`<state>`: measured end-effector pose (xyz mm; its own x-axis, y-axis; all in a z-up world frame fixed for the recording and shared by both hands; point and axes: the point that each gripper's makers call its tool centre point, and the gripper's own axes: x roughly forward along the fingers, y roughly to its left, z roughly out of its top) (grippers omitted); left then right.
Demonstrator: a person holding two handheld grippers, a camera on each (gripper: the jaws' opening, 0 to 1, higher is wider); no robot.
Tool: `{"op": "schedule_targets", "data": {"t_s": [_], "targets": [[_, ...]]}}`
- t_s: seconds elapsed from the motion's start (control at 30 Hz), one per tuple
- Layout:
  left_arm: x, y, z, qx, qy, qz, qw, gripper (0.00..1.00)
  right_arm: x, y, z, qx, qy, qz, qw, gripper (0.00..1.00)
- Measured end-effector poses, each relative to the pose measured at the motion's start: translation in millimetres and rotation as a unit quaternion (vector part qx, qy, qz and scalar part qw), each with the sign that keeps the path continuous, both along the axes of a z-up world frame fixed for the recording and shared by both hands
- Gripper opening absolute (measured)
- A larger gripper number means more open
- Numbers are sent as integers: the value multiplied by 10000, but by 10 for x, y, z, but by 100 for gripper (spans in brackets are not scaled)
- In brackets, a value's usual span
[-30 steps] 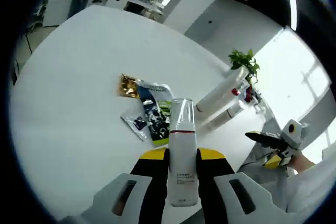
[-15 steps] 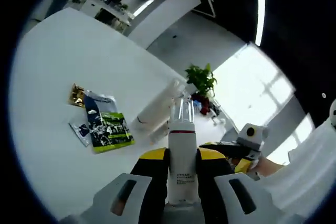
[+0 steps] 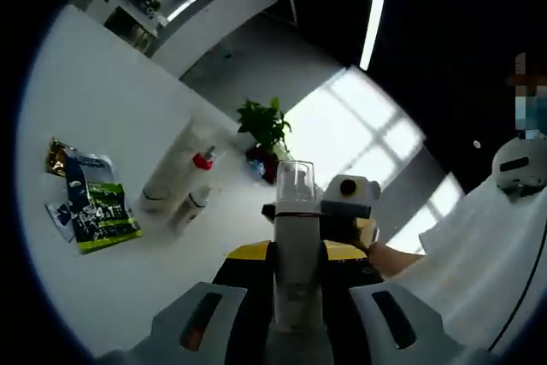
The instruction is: Arrange the skincare products in the storage area until every visible bottle or jar stands upright without overlapping.
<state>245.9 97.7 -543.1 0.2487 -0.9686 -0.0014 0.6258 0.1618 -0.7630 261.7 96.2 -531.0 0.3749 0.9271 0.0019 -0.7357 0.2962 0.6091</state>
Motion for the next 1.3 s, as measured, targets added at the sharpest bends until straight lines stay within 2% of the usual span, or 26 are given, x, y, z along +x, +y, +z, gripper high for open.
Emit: {"op": "schedule_targets", "data": {"t_s": [0.13,0.23,0.33,0.43,0.67,0.8,0.93,1.0,1.1,1.17,1.2,1.23,1.27,1.3], "targets": [[-61,-77,68,-156,-49,-172,9997,18,-36,21,140,499,109,119,9986,39],[-89,-115,107,-245,-56,-256,9994,18,-53,33,117,473,146,186,9986,33],[-117,-150,135,-267,-80,-334,9991,18,-67,39,98,439,157,217,9987,31],[-137,-157,140,-252,-80,-374,9989,18,-84,42,150,570,144,238,9980,24],[-139,-150,162,-277,-109,-368,9989,18,-86,51,174,603,113,230,9979,22],[-91,-152,112,-45,-212,-284,9994,18,-54,37,125,387,149,94,9991,21],[-25,-147,-35,562,-419,-200,9973,19,-11,23,-15,-48,329,-64,9994,21],[-12,-153,-123,1004,-591,-202,9930,20,2,18,-68,-278,294,-109,9991,21],[-6,-179,-232,1645,-845,-230,9825,21,28,23,-113,-663,113,-222,9975,20],[31,-171,-325,2211,-1030,-180,9696,22,45,36,-121,-865,18,-298,9958,18],[41,-175,-366,2516,-1183,-200,9604,22,78,27,-128,-946,-10,-409,9947,18],[51,-184,-375,2638,-1259,-177,9562,22,103,21,-157,-1123,-43,-509,9924,18],[64,-196,-398,2863,-1377,-149,9481,21,105,36,-152,-1142,-43,-534,9920,18],[71,-199,-411,2982,-1435,-134,9435,22,108,49,-152,-1209,-114,-568,9910,18]]}}
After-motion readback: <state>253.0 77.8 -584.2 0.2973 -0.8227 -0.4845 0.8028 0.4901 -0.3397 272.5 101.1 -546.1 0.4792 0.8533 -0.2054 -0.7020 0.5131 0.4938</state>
